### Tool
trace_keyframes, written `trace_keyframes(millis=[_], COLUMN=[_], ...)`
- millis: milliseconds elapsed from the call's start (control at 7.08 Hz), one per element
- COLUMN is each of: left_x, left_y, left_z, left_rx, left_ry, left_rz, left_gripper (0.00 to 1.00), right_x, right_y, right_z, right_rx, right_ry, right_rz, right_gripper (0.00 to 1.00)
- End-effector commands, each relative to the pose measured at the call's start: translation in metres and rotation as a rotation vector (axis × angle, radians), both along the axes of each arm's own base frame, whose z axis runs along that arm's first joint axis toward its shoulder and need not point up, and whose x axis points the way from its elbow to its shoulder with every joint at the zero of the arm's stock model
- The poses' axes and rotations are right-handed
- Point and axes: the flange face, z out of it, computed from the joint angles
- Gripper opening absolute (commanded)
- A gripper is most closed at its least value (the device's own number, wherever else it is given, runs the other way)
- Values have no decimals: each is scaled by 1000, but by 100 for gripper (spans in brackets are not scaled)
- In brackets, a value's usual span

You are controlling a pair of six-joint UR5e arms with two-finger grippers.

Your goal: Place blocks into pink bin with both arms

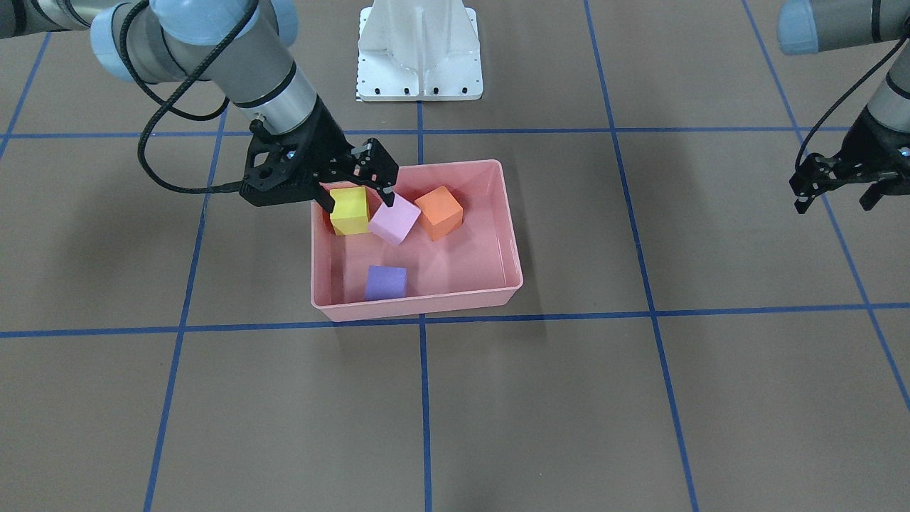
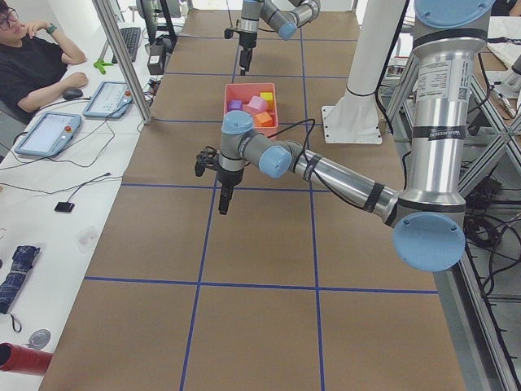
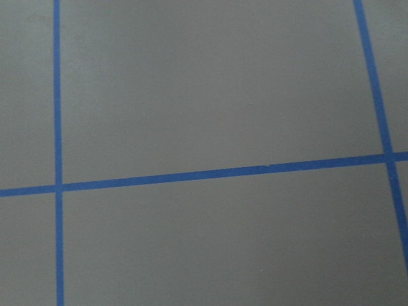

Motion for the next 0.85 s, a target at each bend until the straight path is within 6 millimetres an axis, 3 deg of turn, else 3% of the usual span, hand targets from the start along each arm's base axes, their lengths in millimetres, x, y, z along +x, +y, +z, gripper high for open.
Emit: trace_keyframes(millis=[0,141,424,565,706], left_x=[-30,-65,-137,-152,-167], left_y=[5,5,3,7,3], left_z=[25,42,87,127,141], left_rx=[15,38,68,50,44], left_ry=[6,-12,3,46,42], left_rz=[38,61,168,236,234], left_gripper=[100,100,100,100,100], right_x=[111,178,271,316,366], right_y=[-52,-68,-62,-52,-40], right_z=[73,120,231,284,336], right_rx=[33,71,157,164,202], right_ry=[23,30,137,197,253], right_rz=[-58,-85,-128,-170,-236], right_gripper=[100,100,100,100,100])
